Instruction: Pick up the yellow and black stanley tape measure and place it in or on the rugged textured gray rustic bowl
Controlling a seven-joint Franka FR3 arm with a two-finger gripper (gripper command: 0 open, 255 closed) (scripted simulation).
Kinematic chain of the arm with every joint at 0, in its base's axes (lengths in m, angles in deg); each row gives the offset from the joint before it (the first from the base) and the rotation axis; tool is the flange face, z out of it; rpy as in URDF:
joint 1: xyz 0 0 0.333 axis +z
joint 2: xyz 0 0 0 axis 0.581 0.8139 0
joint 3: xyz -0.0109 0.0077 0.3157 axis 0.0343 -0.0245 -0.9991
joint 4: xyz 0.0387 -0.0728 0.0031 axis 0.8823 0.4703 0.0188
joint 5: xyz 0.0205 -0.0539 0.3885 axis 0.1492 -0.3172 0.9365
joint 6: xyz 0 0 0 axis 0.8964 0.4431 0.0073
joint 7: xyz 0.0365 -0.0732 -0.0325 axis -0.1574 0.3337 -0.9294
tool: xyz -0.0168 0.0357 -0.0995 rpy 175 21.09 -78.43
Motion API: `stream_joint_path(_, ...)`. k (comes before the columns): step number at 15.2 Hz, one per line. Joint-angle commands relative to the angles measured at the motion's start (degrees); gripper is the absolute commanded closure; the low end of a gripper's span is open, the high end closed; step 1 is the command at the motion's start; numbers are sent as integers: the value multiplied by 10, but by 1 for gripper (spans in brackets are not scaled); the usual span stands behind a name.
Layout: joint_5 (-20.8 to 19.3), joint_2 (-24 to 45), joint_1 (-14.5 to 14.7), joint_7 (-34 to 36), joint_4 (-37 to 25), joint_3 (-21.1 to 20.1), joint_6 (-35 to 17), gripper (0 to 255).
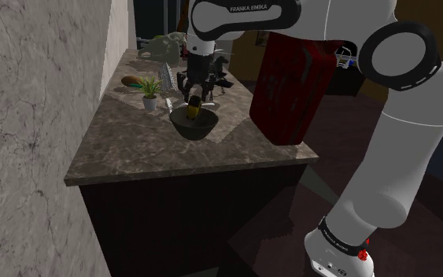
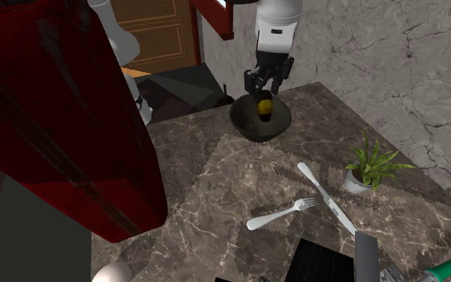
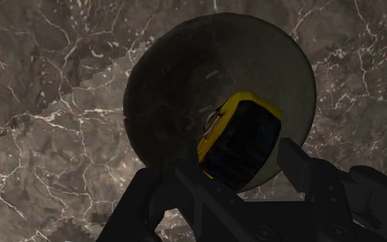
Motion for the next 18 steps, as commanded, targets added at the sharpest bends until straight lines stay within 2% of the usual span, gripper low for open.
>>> stream_joint_path(1,0,0,0,0,0,0,0,0)
stream_joint_path(6,0,0,0,0,0,0,0,0)
stream_joint_path(10,-1,6,1,0,-82,0,75,0)
stream_joint_path(18,-1,6,1,0,-82,0,75,0)
